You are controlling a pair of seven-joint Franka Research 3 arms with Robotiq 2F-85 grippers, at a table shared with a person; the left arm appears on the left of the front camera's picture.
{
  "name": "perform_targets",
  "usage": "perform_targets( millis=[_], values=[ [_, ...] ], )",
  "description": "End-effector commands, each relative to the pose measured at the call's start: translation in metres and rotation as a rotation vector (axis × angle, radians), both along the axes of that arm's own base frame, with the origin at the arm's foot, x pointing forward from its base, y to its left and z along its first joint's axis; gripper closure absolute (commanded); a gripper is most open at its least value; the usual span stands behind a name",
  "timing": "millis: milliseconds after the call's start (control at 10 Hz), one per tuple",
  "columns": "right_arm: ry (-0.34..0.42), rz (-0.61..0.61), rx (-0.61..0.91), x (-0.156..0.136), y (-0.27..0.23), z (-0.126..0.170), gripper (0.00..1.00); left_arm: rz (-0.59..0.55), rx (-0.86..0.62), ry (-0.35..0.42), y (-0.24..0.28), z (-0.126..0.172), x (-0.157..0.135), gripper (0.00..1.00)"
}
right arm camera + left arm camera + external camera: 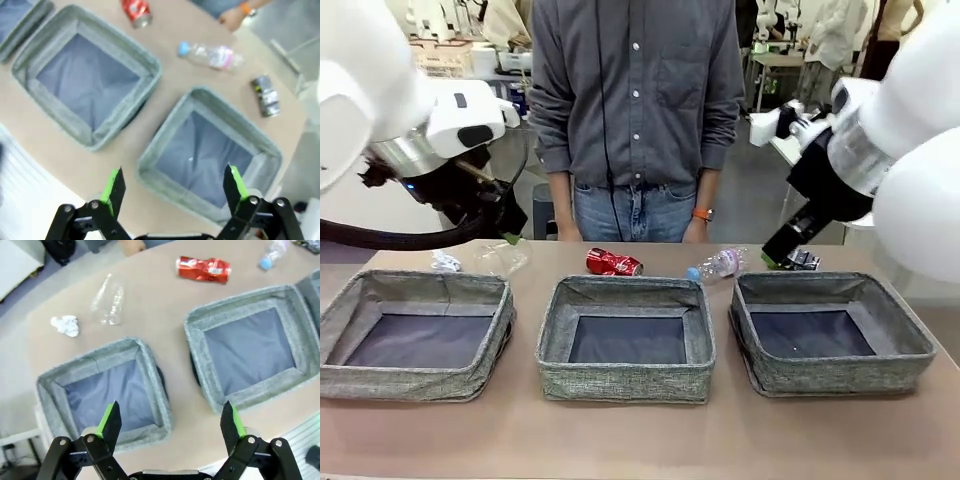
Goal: Sort the waste into the appropriate baskets.
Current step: Pick up the waste item pointed out by the person.
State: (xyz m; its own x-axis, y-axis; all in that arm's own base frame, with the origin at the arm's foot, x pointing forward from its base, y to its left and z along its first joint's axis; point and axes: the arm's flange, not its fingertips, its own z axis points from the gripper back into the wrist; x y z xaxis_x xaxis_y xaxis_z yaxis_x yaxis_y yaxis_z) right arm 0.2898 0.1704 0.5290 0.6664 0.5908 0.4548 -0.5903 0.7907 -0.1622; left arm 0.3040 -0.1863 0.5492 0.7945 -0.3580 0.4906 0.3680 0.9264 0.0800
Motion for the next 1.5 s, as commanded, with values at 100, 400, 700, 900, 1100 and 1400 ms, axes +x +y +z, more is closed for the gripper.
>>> perform_targets(
  millis=[100, 400, 700, 900, 1100, 1400],
  values=[
    [0.165, -0.244, 0.686, -0.046, -0.071, -0.006, 0.0, -0.015, -0.545, 0.187, 0.079, 0.009, -0.034, 0.0],
    [0.164, -0.23, 1.252, -0.065, -0.138, -0.011, 0.0, -0.101, -1.035, 0.271, 0.119, -0.025, -0.045, 0.0],
    [0.187, -0.363, 1.504, -0.055, -0.179, -0.054, 0.0, -0.048, -1.346, 0.147, 0.143, -0.07, -0.048, 0.0],
    [0.224, -0.373, 1.512, -0.041, -0.177, -0.069, 0.0, -0.023, -1.374, 0.167, 0.145, -0.088, -0.049, 0.0],
    [0.241, -0.401, 1.342, -0.021, -0.162, -0.074, 0.0, -0.006, -1.152, 0.262, 0.136, -0.098, -0.039, 0.0],
    [0.258, -0.429, 1.521, 0.034, -0.238, 0.014, 0.0, -0.007, -1.378, 0.186, 0.172, -0.018, 0.046, 0.0]
  ],
)
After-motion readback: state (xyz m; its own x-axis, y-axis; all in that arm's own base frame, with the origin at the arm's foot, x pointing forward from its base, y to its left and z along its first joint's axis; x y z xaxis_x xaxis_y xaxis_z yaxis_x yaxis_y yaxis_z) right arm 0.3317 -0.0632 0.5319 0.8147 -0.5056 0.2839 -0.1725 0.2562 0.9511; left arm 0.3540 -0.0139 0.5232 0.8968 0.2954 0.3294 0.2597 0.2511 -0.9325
